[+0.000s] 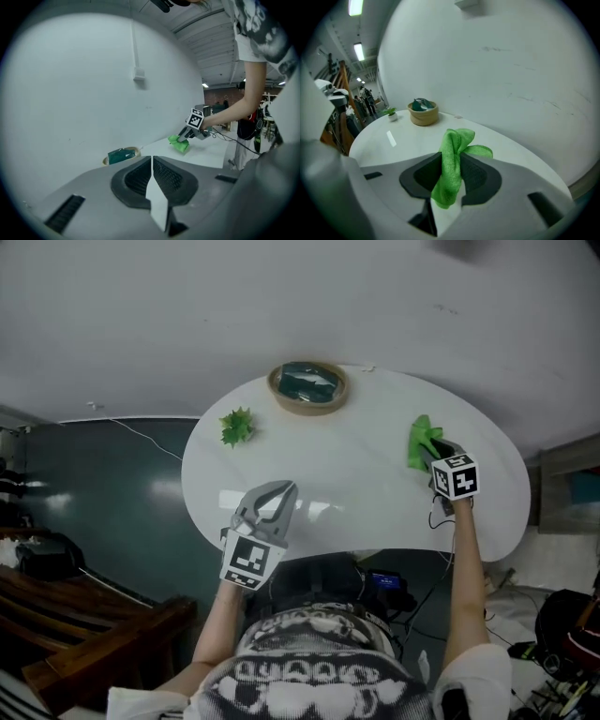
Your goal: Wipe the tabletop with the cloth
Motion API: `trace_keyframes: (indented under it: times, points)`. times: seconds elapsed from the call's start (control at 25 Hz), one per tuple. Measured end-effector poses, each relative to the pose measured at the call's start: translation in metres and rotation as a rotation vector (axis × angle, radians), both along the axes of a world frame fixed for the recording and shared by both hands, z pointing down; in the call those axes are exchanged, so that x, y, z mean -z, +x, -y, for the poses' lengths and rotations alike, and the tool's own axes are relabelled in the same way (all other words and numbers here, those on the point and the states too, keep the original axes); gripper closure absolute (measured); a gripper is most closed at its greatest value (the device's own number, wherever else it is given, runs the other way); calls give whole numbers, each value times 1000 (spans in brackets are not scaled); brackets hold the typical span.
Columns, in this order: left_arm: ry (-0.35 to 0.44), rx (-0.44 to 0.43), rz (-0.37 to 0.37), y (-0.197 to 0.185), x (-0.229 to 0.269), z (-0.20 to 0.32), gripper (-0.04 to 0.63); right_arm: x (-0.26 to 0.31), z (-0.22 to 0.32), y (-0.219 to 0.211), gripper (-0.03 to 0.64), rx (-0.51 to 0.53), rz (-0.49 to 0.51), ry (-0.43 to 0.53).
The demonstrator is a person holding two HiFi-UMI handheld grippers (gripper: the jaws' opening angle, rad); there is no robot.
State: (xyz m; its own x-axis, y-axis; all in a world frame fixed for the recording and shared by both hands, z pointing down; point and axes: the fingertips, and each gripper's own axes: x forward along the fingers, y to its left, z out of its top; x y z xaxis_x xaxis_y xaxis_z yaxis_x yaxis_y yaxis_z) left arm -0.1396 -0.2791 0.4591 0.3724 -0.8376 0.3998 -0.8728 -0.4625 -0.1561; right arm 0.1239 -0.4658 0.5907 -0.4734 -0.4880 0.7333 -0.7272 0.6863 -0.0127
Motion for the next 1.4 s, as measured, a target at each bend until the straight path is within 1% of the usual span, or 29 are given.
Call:
trace_keyframes:
  times: [0.36,0.56,0.68,0.84,0.96,1.12,1.28,1.4]
  points:
    - [-2,140,-11,-119,-1,-71,583,20,-90,-214,497,260,104,-15]
    - [-4,244,-4,-182,-7,-112,583,22,-141,-327,497,385,159,-25]
    - [-8,298,2,-214,-12,-139,583,19,-174,-389,497,456,188,-41]
    - [-20,351,1,-247,-19,-172,583,11,-212,-458,497,528,209,-64]
    - [-33,398,2,-267,-24,-193,583,4,-236,-499,497,574,214,-89]
    - [-33,457,-20,-284,-26,-210,583,-11,-257,-536,497,629,195,-120]
    - [-36,477,-36,-289,-29,-215,583,-32,-263,-553,497,657,143,-143]
    - [-46,460,-54,-285,-34,-210,583,-46,-258,-549,497,645,114,-159]
